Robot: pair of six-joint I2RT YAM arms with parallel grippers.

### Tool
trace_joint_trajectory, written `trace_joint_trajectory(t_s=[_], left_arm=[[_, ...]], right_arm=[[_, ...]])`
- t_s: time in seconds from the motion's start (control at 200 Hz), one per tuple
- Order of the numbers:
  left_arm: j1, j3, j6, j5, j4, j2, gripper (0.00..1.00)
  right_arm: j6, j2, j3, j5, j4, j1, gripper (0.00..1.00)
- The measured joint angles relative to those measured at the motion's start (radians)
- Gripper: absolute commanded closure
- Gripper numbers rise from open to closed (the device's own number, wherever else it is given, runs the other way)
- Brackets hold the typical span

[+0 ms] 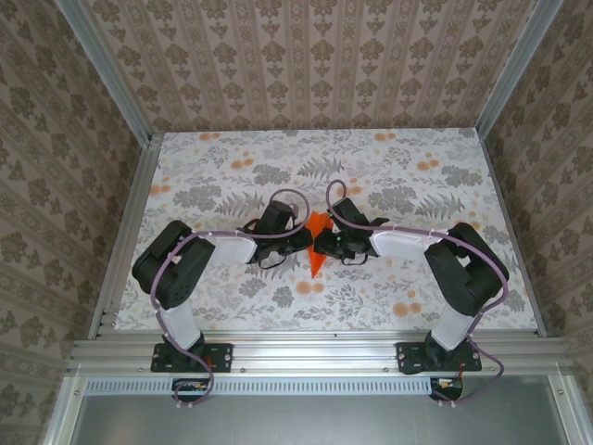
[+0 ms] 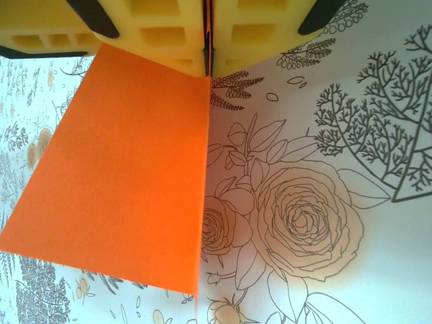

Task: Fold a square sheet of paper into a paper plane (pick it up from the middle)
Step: Turn over a paper plane at the center of the table, then move the paper plane to the center of the table.

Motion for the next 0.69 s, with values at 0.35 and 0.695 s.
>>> trace_joint_trajectory(t_s=[0.35, 0.695], left_arm=[[0.022, -0.043, -0.008, 0.008, 0.016, -0.028, 0.70], [0.100, -0.092, -0.008, -0.027, -0.017, -0.179, 0.53]], right_arm=[[-0.011, 0.021, 0.040, 0.036, -0.084, 0.001, 0.89], [-0.120, 0.038, 0.188, 0.141, -0.335, 0.016, 0.85]])
